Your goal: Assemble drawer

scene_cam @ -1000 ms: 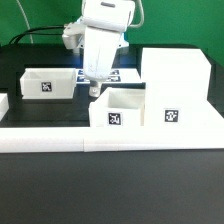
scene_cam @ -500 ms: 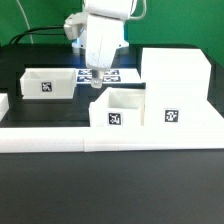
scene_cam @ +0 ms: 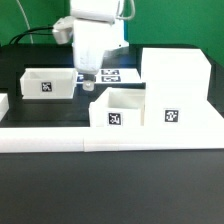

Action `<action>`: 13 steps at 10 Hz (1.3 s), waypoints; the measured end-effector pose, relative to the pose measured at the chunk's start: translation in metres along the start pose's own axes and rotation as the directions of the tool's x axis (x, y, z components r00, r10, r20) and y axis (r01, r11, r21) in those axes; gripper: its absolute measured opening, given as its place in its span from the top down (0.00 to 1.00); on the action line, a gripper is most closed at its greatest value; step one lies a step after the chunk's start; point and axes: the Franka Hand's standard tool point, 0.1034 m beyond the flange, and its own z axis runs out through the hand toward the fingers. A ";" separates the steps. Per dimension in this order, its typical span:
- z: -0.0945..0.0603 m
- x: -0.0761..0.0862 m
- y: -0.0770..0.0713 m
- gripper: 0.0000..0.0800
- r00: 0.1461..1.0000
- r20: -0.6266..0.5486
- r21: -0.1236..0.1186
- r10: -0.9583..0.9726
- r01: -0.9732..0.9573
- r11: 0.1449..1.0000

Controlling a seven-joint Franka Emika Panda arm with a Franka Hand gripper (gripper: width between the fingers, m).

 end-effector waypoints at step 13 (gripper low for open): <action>-0.004 0.032 0.000 0.19 0.968 -0.156 0.005 0.198 -0.200 0.980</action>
Offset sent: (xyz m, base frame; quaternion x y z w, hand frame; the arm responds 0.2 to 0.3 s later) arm 0.0000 0.0000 0.0000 0.0000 0.1938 0.0000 0.9810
